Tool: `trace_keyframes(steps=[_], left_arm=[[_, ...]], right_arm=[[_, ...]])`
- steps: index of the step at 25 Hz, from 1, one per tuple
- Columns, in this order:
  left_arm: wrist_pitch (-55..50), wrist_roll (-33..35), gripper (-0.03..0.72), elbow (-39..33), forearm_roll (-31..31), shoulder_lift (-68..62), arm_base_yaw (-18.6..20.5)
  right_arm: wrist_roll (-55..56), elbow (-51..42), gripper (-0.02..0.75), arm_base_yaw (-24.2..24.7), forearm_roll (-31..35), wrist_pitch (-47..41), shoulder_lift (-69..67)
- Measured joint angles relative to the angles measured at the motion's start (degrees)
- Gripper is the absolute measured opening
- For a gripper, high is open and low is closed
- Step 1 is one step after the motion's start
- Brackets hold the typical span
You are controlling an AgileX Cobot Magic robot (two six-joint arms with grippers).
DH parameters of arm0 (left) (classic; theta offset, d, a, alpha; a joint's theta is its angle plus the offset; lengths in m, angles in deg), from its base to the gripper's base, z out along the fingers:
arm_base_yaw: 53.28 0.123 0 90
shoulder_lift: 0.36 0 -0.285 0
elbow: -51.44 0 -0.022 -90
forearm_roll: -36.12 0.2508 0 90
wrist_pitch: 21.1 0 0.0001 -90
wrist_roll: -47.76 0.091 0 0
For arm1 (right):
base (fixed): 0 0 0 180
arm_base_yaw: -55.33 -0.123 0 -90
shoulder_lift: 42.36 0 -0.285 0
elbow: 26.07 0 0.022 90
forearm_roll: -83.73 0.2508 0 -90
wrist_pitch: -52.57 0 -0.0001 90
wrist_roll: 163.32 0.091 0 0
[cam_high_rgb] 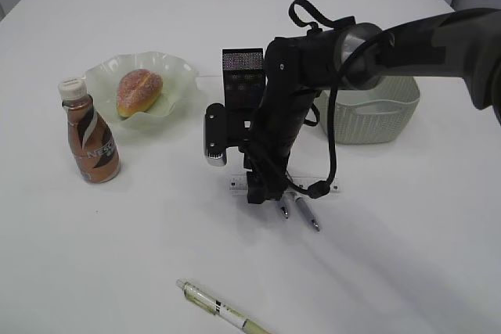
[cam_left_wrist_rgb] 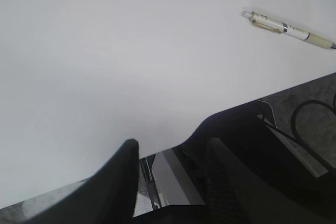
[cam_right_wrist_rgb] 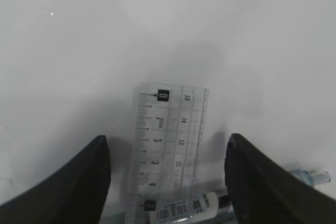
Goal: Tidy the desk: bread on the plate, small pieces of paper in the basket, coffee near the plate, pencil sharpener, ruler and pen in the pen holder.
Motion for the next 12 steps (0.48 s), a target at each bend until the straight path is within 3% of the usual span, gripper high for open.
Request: trace_keyframes(steps=[12], left_arm=[[0.0, 0.0, 0.307, 0.0, 0.0, 0.0, 0.0]], right_arm=[[0.0, 0.1, 0.508, 0.0, 0.0, -0.1, -0.2]])
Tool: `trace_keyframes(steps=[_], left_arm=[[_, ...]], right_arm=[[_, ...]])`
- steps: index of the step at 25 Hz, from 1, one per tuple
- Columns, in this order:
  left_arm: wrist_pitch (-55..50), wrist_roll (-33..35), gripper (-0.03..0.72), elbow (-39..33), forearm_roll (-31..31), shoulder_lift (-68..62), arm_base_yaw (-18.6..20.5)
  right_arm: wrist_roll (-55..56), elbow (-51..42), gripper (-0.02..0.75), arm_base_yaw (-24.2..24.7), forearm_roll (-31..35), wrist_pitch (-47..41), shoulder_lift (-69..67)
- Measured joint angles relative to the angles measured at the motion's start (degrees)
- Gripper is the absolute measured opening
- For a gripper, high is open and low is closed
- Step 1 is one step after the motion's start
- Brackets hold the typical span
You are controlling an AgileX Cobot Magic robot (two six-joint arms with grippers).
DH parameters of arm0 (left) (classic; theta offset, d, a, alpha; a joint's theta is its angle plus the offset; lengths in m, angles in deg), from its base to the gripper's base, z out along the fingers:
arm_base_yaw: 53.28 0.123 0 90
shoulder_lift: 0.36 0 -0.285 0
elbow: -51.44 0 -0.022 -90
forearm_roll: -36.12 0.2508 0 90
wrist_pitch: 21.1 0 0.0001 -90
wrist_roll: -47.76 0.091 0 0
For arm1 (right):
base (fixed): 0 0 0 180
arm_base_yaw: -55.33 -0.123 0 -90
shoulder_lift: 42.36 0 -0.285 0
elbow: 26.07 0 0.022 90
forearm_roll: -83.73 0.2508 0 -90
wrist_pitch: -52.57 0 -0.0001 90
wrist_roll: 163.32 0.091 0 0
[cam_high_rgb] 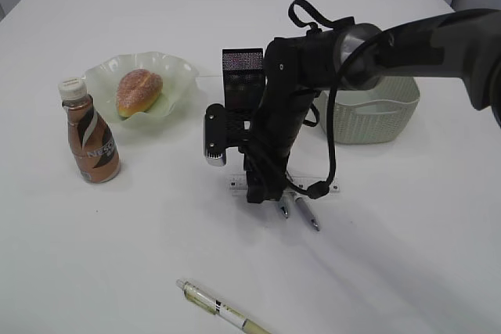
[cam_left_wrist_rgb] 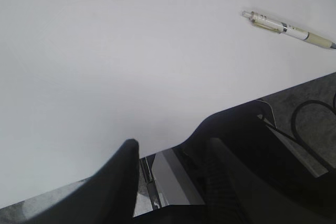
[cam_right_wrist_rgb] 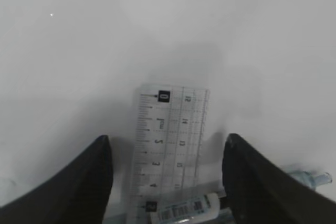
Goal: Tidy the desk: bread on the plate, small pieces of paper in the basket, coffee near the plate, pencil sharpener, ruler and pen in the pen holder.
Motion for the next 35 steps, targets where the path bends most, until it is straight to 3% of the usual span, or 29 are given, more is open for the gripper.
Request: trace_keyframes(steps=[7, 23, 35], left_arm=[[0.0, 0.0, 0.307, 0.0, -0.1, 0.0, 0.0], [0.0, 0.0, 0.307, 0.0, -0.6, 0.0, 0.0], [0.0, 0.0, 0.307, 0.0, -0.7, 0.0, 0.0]], right_arm=[[0.1, 0.4, 0.32, 0.0, 0.2, -1.3, -0.3], [2.1, 0.4, 0.294, 0.0, 0.2, -1.4, -0.3], [9.8, 2.0, 0.294, 0.0, 0.0, -4.9, -0.2]])
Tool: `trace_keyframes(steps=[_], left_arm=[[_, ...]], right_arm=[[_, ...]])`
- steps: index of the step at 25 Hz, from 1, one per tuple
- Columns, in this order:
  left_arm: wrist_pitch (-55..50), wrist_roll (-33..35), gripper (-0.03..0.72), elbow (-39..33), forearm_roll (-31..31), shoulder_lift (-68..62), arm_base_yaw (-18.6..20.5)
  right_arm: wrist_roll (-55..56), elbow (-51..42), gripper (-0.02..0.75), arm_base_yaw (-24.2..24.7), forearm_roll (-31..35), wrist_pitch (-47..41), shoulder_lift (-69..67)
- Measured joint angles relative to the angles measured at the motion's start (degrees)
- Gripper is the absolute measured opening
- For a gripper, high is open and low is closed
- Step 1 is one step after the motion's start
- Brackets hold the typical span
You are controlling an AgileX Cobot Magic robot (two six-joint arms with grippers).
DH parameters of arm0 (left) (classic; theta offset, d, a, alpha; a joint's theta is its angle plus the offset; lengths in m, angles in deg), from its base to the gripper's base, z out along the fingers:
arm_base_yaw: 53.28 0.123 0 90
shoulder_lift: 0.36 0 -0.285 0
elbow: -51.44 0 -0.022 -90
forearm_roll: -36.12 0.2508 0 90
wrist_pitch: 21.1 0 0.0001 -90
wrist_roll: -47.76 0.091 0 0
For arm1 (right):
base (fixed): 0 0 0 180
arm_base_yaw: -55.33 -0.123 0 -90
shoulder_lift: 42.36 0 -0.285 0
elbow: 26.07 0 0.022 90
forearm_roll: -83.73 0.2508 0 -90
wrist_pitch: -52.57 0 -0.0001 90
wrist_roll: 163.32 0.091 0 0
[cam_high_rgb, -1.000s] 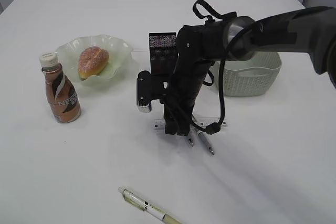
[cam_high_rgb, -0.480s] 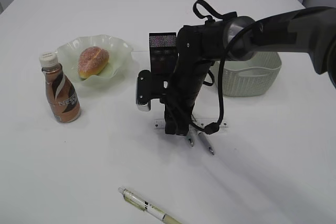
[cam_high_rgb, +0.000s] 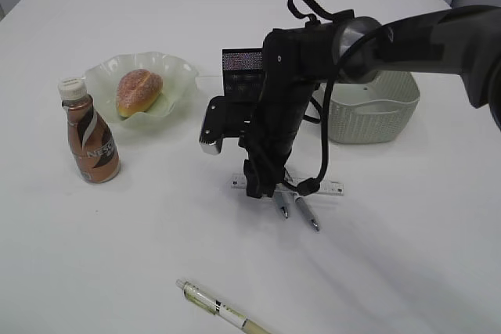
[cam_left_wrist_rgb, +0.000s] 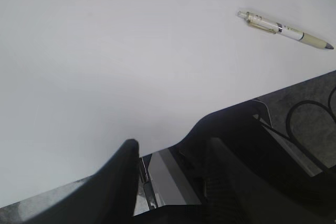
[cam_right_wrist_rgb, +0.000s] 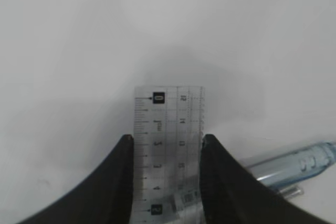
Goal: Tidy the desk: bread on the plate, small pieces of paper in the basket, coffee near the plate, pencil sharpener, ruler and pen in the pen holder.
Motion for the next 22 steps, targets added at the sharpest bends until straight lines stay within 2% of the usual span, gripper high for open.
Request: trace_keyframes(steps=[14, 22], left_arm=[[0.0, 0.0, 0.307, 0.0, 0.0, 0.0, 0.0], [0.0, 0.0, 0.307, 0.0, -2.1, 0.0, 0.0]], right_arm=[[19.9, 15.5, 0.294, 0.0, -0.1, -15.2, 0.0], [43.4, 20.0, 0.294, 0.0, -0.1, -15.9, 0.0]])
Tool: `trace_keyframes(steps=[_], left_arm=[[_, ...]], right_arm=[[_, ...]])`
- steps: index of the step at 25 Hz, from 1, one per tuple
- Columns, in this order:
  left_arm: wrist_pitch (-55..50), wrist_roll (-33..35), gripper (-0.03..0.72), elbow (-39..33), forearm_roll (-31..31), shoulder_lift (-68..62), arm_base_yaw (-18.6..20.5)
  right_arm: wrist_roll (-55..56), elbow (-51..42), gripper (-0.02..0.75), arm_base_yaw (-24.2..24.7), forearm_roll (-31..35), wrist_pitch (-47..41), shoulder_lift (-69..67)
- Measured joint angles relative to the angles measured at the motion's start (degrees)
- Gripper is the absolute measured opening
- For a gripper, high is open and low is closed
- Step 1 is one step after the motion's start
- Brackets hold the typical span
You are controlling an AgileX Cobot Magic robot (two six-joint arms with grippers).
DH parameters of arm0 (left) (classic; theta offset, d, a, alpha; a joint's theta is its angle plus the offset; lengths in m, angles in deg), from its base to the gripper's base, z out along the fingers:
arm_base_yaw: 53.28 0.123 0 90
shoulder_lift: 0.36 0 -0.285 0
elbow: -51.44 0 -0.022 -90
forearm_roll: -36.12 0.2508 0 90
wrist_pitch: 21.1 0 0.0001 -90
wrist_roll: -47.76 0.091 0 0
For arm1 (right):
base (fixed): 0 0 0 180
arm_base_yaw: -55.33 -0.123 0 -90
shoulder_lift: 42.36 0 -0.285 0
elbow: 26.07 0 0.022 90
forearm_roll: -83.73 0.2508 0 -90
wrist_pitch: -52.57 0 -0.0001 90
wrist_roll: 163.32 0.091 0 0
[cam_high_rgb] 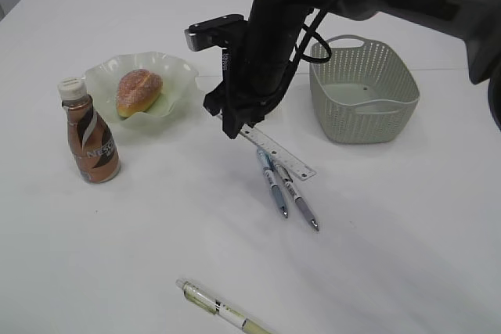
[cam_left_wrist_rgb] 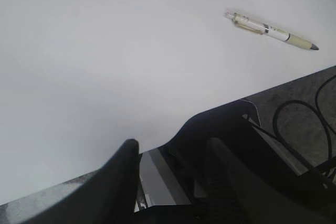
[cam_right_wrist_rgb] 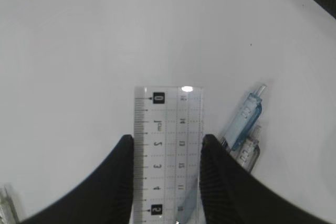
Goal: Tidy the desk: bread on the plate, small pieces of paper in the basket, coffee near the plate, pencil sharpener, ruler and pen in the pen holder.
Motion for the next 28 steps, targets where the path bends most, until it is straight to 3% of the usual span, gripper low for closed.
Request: trace_keyframes(steps=[6, 12, 18, 28], left_arm=[[0.0, 0.0, 0.307, 0.0, -0.1, 0.0, 0.0], [0.0, 0.0, 0.307, 0.0, -0.1, 0.0, 0.0], [0.0, 0.0, 0.307, 0.0, -0.1, 0.0, 0.0], [0.0, 0.0, 0.307, 0.0, -0.1, 0.0, 0.0]], right_arm=[[13.6, 1.0, 0.293, 0.0, -1.3, -0.2, 0.0], [27.9, 1.4, 0.293, 0.0, -10.0, -0.2, 1.5], [29.9, 1.4, 0.293, 0.1, -12.2, 0.7, 4.8], [31.8, 1.4, 0.291, 0.2, -23.0, 16.7, 10.4]])
